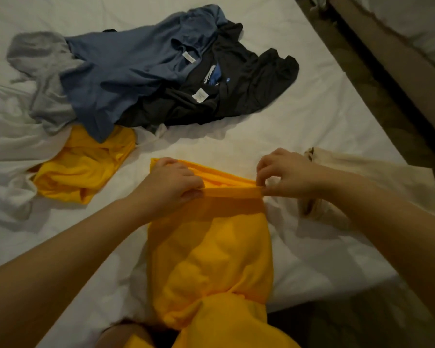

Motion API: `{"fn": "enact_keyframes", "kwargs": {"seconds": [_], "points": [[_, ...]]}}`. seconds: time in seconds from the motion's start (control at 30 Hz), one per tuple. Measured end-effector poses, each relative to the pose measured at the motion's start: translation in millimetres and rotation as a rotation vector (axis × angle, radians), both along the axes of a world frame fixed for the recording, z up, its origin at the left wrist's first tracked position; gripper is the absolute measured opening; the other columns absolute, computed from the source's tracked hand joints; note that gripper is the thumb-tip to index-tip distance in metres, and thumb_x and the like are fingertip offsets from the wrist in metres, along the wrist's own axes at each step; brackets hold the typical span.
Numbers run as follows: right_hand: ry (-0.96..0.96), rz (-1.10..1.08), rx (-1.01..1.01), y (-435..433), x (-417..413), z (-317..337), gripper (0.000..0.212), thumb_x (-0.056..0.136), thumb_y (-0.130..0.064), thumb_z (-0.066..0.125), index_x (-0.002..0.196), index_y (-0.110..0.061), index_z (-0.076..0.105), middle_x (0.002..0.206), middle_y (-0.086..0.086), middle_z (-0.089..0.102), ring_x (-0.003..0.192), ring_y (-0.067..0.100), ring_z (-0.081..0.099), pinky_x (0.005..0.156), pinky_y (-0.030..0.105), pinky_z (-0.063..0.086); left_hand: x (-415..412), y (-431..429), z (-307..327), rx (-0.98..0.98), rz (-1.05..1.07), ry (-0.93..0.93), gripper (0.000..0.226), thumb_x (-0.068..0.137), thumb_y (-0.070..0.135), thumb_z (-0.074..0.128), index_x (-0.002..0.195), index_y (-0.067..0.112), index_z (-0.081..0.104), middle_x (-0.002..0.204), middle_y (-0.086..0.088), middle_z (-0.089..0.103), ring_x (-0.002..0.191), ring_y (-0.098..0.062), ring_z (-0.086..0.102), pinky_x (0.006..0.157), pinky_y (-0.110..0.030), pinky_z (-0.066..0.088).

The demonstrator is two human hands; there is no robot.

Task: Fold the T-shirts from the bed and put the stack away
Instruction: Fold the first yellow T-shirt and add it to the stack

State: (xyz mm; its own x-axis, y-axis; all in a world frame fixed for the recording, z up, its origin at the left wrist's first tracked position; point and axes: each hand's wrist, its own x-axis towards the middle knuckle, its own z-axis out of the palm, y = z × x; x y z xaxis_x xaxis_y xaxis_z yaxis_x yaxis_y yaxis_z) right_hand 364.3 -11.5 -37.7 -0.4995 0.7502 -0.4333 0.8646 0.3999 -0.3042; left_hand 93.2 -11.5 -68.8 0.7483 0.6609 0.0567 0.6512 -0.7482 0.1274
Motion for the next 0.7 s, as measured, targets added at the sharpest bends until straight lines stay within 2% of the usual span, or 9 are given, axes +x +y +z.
{"fn": "enact_keyframes", "kwargs": {"seconds": [0.03,0.1,0.2,0.27,0.37,0.43,0.53,0.6,0.7], "points": [[-0.119,0.063,0.157,0,1,3,0.015,0.091,-0.04,0.052,0.103,-0.036,0.06,0.122,-0.008,0.049,0.118,0.017,0.037,0.096,0.035,0.031,1,-1,2,0.004,0.0,0.014,0.031,0.081,0.038,0.041,0.074,0.024,0.068,0.07,0.005,0.067,0.069,-0.021,0.066,0.077,-0.046,0.048],[-0.174,0.091,0.431,0,1,5,0.026,0.091,-0.039,0.052,0.113,-0.03,0.062,0.123,-0.002,0.053,0.119,0.023,0.041,0.097,0.039,0.032,4,-2,4,-0.009,0.022,0.018,0.03,0.081,0.036,0.041,0.075,0.023,0.068,0.071,0.003,0.067,0.068,-0.023,0.066,0.077,-0.046,0.048],[-0.142,0.091,0.709,4,-3,3,0.018,0.089,-0.026,0.056,0.102,-0.02,0.068,0.105,0.004,0.063,0.105,0.028,0.052,0.093,0.042,0.036,8,-5,5,-0.031,0.048,-0.013,0.029,0.081,0.034,0.041,0.078,0.022,0.068,0.08,0.001,0.067,0.073,-0.024,0.066,0.072,-0.044,0.048],[-0.158,0.055,0.639,9,-10,-1,0.026,0.093,-0.031,0.046,0.099,-0.02,0.068,0.104,0.001,0.063,0.105,0.023,0.05,0.094,0.04,0.033,12,-7,6,-0.034,0.048,-0.033,0.028,0.08,0.033,0.041,0.077,0.022,0.068,0.084,0.0,0.068,0.075,-0.024,0.066,0.07,-0.042,0.048],[-0.132,-0.106,0.419,16,-20,-5,0.05,0.097,-0.044,0.028,0.087,-0.017,0.069,0.099,0.001,0.064,0.099,0.02,0.048,0.09,0.038,0.031,18,-11,3,-0.008,0.018,-0.018,0.03,0.08,0.034,0.04,0.077,0.024,0.068,0.083,0.002,0.069,0.074,-0.023,0.066,0.069,-0.04,0.05],[-0.08,-0.166,0.354,18,-25,-6,0.046,0.097,-0.046,0.033,0.092,-0.019,0.07,0.103,0.003,0.063,0.1,0.023,0.05,0.089,0.039,0.034,20,-16,0,-0.009,0.002,-0.011,0.032,0.08,0.034,0.038,0.078,0.024,0.069,0.083,0.002,0.069,0.073,-0.022,0.067,0.068,-0.04,0.051],[-0.001,-0.208,0.234,20,-33,-6,0.026,0.092,-0.038,0.052,0.112,-0.028,0.064,0.114,0.002,0.057,0.105,0.024,0.05,0.09,0.039,0.04,21,-19,-3,-0.025,0.006,0.004,0.034,0.078,0.033,0.037,0.079,0.024,0.07,0.084,0.002,0.07,0.074,-0.021,0.067,0.066,-0.039,0.052],[0.023,-0.214,0.153,21,-39,-9,0.029,0.089,-0.03,0.056,0.118,-0.03,0.06,0.114,0.004,0.055,0.103,0.024,0.052,0.086,0.036,0.043,20,-19,-5,-0.017,0.009,0.004,0.035,0.078,0.032,0.037,0.081,0.024,0.07,0.085,0.002,0.07,0.075,-0.021,0.067,0.067,-0.039,0.052],[0.076,-0.19,0.09,22,-42,-13,0.032,0.088,-0.014,0.055,0.119,-0.022,0.063,0.114,0.008,0.062,0.099,0.024,0.056,0.079,0.03,0.043,19,-20,-8,-0.006,-0.001,-0.017,0.034,0.079,0.033,0.038,0.082,0.024,0.07,0.083,0.001,0.07,0.074,-0.021,0.067,0.069,-0.039,0.052]]}}
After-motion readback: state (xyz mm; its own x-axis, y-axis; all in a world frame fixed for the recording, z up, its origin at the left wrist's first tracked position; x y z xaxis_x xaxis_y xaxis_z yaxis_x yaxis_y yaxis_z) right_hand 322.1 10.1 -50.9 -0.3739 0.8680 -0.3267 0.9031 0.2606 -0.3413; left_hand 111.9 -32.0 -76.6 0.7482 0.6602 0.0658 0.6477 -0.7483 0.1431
